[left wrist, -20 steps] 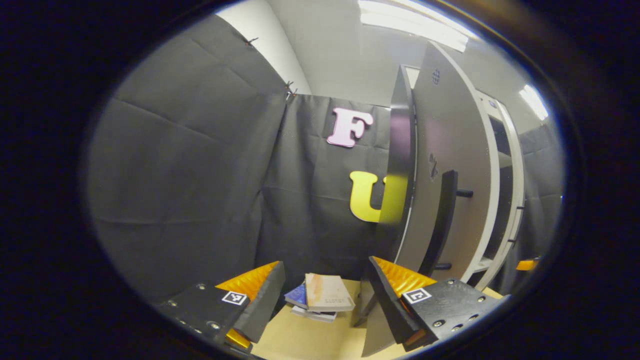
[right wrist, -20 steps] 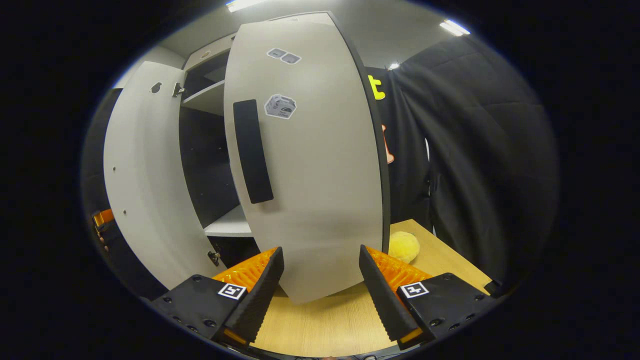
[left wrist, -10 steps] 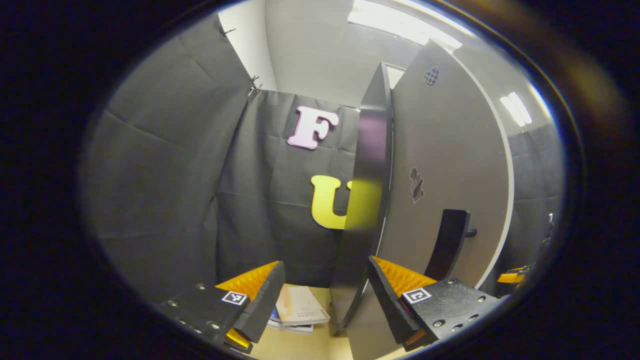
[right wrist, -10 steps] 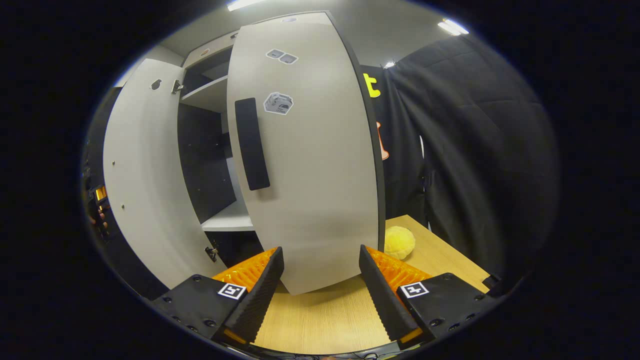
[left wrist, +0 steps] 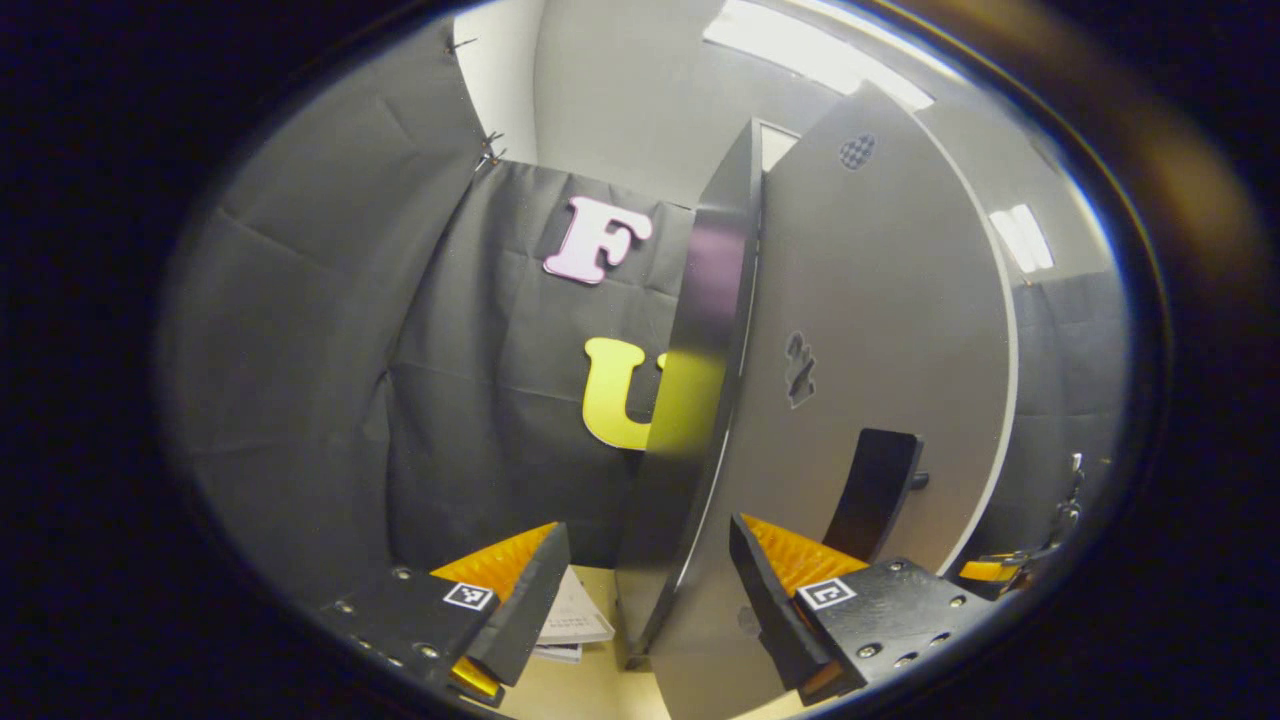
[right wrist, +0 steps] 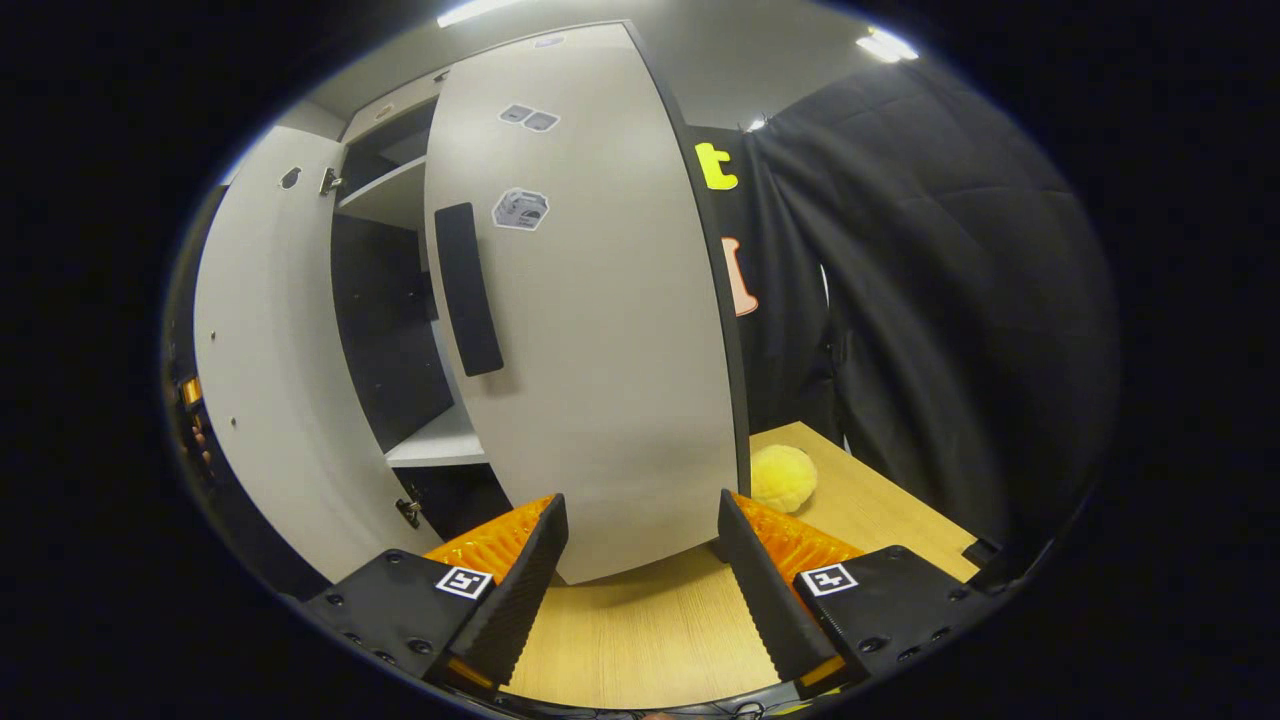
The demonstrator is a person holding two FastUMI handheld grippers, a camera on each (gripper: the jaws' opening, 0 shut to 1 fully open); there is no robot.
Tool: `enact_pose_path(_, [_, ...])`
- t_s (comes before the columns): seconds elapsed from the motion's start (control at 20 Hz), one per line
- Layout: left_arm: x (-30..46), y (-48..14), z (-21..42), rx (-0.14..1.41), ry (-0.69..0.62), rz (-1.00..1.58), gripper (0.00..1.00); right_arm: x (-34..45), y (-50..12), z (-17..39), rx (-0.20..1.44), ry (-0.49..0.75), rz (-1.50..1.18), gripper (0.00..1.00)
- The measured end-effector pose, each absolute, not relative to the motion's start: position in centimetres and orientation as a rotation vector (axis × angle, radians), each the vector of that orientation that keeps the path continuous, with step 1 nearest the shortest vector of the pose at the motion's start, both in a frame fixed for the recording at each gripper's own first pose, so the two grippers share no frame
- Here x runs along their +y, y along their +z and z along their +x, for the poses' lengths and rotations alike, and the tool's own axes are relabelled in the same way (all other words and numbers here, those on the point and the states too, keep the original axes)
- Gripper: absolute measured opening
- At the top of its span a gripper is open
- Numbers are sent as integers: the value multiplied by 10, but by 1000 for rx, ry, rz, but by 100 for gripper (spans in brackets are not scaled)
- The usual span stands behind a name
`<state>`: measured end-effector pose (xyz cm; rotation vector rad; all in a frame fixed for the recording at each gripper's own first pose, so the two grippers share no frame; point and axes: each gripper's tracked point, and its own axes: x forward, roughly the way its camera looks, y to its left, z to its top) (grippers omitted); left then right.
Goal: Grab one shoe with the right hand and put it into the shoe cabinet, grab the other shoe with the left hand and put it into the shoe cabinet; then close the right door with the right hand and the left door with the left hand.
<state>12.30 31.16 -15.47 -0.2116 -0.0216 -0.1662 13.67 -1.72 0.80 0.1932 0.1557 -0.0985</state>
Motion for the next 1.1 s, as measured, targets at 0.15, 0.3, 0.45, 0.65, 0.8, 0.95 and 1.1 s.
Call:
enact_pose_path(0.15, [297,-155,123,-8,-163,-192,93,-17,8,137,146,-100,199,96])
enact_pose_path(0.3, [274,-156,123,9,-182,-202,94,-17,6,138,156,-106,195,96])
enact_pose_path(0.45, [257,-151,123,1,-176,-168,94,-20,3,141,160,-118,186,96])
enact_pose_path(0.65, [244,-152,122,11,-147,-175,99,-19,5,143,158,-145,186,96])
enact_pose_path(0.8, [229,-148,124,4,-146,-139,94,-20,5,142,163,-145,194,96])
enact_pose_path(0.95, [209,-144,130,12,-155,-91,99,-22,5,143,159,-144,183,96])
enact_pose_path(1.1, [184,-146,138,15,-153,-89,99,-24,6,144,156,-144,189,96])
